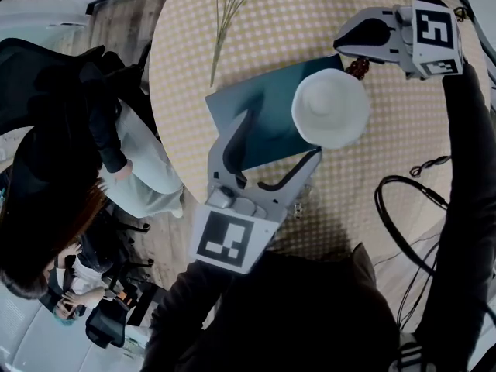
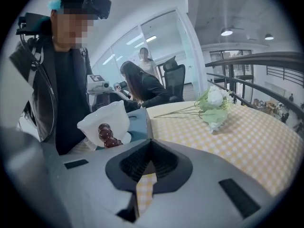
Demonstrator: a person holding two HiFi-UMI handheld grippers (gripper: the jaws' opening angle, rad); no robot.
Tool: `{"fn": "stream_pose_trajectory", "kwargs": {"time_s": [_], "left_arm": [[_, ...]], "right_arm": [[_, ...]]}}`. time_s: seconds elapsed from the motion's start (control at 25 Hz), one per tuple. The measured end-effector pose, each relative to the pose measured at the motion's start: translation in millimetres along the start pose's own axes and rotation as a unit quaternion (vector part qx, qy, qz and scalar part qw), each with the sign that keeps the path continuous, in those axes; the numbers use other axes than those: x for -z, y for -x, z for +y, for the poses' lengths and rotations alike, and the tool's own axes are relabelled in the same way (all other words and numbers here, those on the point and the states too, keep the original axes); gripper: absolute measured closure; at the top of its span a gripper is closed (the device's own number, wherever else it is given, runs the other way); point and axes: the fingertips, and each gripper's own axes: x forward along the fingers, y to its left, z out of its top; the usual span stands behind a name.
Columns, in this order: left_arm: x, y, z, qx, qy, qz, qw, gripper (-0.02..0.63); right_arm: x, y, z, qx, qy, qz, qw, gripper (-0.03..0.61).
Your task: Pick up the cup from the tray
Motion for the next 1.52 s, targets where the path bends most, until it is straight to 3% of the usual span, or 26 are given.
{"fn": "stream_pose_trajectory", "kwargs": {"time_s": [0.4, 0.68, 0.88, 1.04, 1.12, 1.36, 1.52], "left_arm": [[0, 9, -3, -0.002, -0.001, 0.005, 1.0000, 0.175], [0, 11, 6, -0.008, -0.025, 0.007, 0.9996, 0.175], [-7, 9, 16, -0.014, -0.024, 0.002, 0.9996, 0.175], [-7, 7, 22, -0.018, -0.029, 0.001, 0.9994, 0.175], [-7, 5, 22, -0.016, -0.034, -0.002, 0.9993, 0.175], [-16, 10, 20, -0.001, -0.036, -0.013, 0.9993, 0.175], [-32, 22, 9, 0.059, -0.048, -0.044, 0.9961, 0.175]], "right_arm": [[15, 8, 25, 0.014, -0.018, 0.009, 1.000, 0.572], [31, 8, 41, 0.015, -0.029, 0.015, 0.999, 0.572], [40, 9, 49, 0.004, -0.031, 0.044, 0.999, 0.571], [41, 0, 54, 0.007, -0.028, 0.032, 0.999, 0.571], [39, -1, 49, 0.029, -0.028, 0.017, 0.999, 0.571], [62, 43, 37, 0.147, -0.023, 0.018, 0.989, 0.571], [54, 76, 71, 0.160, -0.036, -0.034, 0.986, 0.569]]}}
